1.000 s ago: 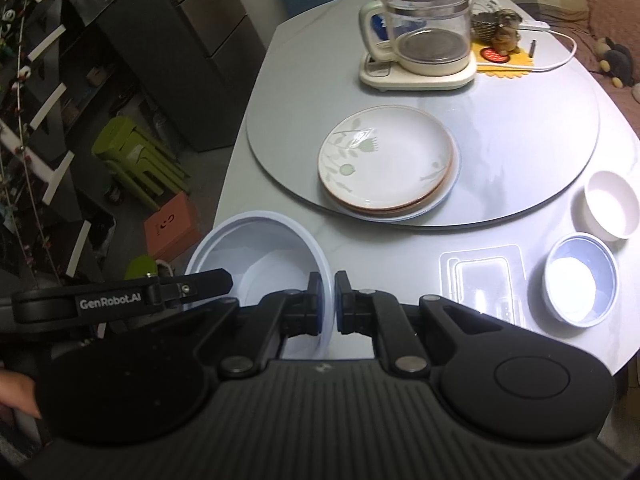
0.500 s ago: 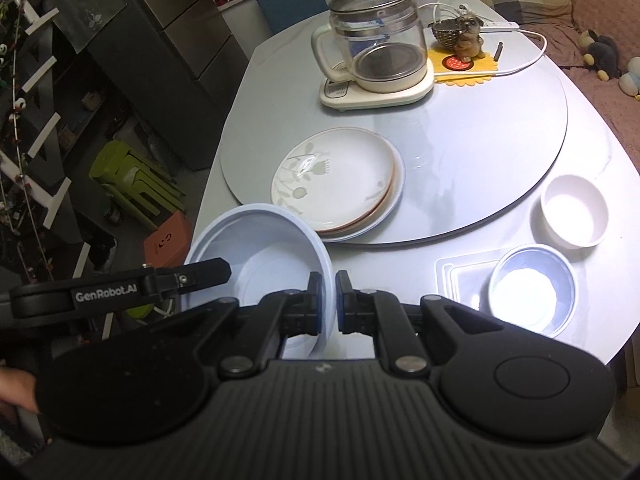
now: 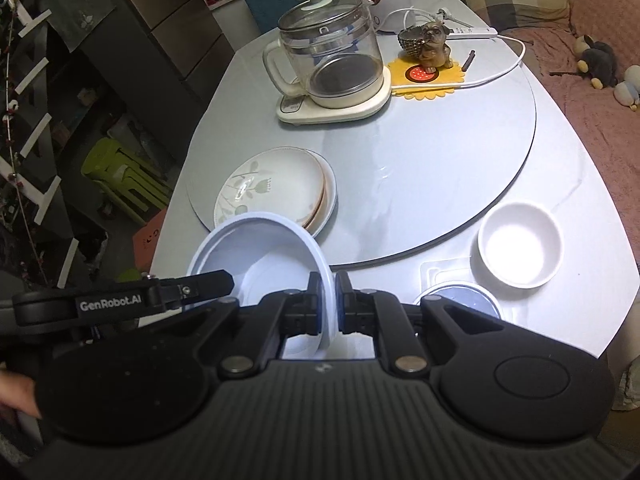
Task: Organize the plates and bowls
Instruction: 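Lower the pale-blue bowl into the blue-rimmed bowl with both grippers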
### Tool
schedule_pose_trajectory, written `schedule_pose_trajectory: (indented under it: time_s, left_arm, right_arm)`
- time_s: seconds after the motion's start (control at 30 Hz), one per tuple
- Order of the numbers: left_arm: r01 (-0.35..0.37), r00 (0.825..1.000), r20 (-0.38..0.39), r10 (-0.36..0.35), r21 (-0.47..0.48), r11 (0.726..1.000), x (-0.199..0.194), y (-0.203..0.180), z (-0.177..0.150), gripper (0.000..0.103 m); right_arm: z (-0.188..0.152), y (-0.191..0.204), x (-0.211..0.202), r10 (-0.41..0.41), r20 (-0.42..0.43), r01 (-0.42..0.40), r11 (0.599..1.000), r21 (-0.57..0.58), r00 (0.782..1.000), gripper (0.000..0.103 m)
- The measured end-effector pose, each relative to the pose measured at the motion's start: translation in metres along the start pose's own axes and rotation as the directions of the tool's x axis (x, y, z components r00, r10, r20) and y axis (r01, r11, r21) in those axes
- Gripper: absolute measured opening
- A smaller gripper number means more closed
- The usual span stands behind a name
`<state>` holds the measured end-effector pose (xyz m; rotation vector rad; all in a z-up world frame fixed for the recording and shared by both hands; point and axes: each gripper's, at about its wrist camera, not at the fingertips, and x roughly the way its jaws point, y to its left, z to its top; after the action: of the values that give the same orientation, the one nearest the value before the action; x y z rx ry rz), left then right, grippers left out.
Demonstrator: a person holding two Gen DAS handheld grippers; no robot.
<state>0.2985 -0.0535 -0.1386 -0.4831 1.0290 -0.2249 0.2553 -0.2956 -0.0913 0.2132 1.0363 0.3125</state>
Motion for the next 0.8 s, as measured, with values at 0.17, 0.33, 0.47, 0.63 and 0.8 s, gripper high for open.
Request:
schedule_pose_trajectory:
  time_s: [0.17,0.33,0.47,0.63,0.8]
  left_arm:
    - [-0.015,0.999,-0.037,0.014,-0.008,1.0,0.028,-0.017,-0.004,0.013]
    - [-0.029,0.998,-0.06,0.028,-0.019,0.999,0.057,-0.033,-0.01,0.013]
    - [-0.047,0.997,-0.069,0.045,-0.022,0.999,0.082,-0.047,-0.018,0.013]
    - [-0.083,0.993,-0.091,0.08,-0.037,0.996,0.112,-0.059,-0.031,0.013]
    - [-0.128,0.986,-0.112,0.12,-0.064,0.99,0.135,-0.064,-0.043,0.013]
  right_arm:
    - [-0.001,-0.028,0.007,-0.004,-0.038,0.005,1.0,0.009,0.999,0.011]
    - [-0.001,-0.057,0.014,-0.005,-0.069,0.006,1.0,0.019,0.998,0.011]
    - [-0.001,-0.08,0.023,-0.01,-0.093,0.011,1.0,0.01,0.996,0.012]
    - [-0.004,-0.107,0.04,-0.016,-0.144,0.013,1.0,-0.022,0.989,0.012]
    - [-0.002,-0.13,0.06,0.006,-0.205,-0.013,0.999,-0.037,0.979,0.012]
